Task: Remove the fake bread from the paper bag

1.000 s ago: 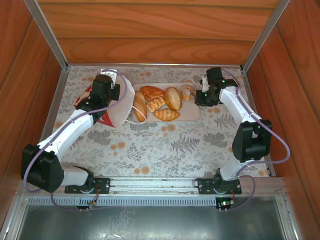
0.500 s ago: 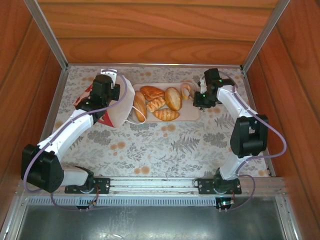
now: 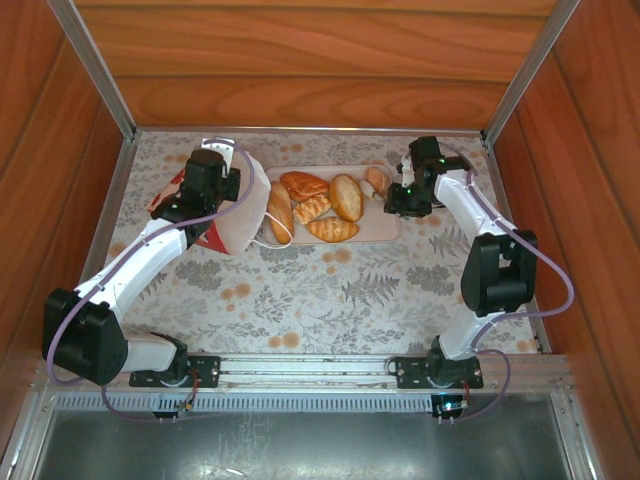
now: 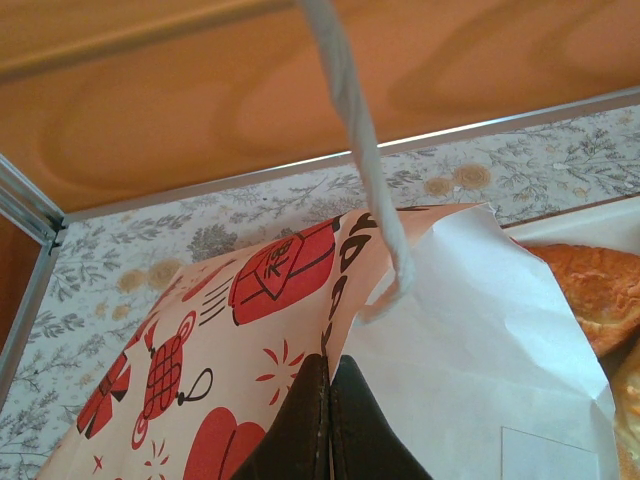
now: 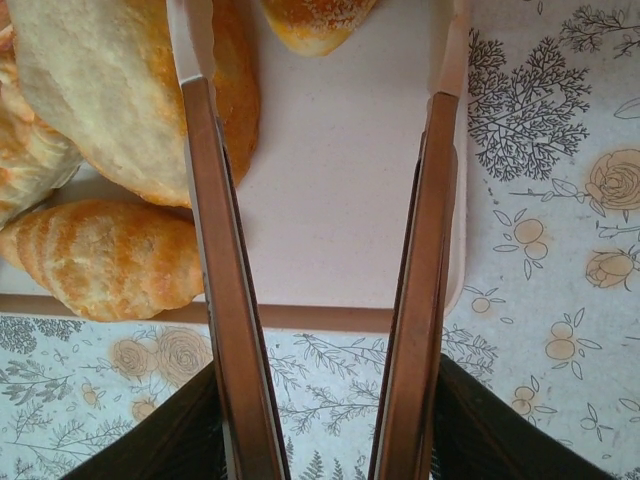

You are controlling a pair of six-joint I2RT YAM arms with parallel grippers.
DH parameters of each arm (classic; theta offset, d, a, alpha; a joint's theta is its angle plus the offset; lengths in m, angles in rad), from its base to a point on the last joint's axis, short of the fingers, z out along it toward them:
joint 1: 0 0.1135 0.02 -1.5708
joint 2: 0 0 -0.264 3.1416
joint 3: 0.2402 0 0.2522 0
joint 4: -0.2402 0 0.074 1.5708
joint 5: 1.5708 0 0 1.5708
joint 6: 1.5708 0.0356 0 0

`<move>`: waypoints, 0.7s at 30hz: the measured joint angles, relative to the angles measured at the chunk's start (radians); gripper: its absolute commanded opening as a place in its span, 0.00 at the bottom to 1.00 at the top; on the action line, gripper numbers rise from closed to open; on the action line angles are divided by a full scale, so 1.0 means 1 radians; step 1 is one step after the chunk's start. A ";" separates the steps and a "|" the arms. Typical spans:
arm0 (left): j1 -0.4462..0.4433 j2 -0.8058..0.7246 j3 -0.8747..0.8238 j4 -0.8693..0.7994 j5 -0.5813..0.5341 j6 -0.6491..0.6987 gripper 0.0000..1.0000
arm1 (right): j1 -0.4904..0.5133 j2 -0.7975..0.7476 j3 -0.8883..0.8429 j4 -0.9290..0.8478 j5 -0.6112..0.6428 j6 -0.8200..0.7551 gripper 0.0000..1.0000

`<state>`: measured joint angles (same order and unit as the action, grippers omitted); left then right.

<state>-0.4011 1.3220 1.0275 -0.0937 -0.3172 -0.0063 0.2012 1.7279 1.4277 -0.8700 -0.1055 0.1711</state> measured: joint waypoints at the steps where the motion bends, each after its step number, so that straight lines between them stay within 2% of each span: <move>1: 0.000 0.000 0.000 0.000 0.000 0.000 0.00 | 0.000 -0.003 0.000 -0.004 0.000 0.001 0.51; 12: 0.000 0.000 0.000 0.000 0.000 0.000 0.00 | 0.000 -0.101 0.002 -0.037 0.004 0.006 0.50; 17: 0.000 0.000 0.000 -0.001 0.000 0.000 0.00 | 0.000 -0.148 0.013 -0.060 -0.001 0.020 0.43; 21: 0.000 0.000 0.000 -0.001 0.001 0.002 0.00 | 0.000 -0.196 0.021 -0.079 -0.021 0.033 0.42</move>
<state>-0.4011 1.3220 1.0275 -0.0944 -0.3161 -0.0048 0.2012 1.5314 1.4490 -0.9489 -0.1268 0.2039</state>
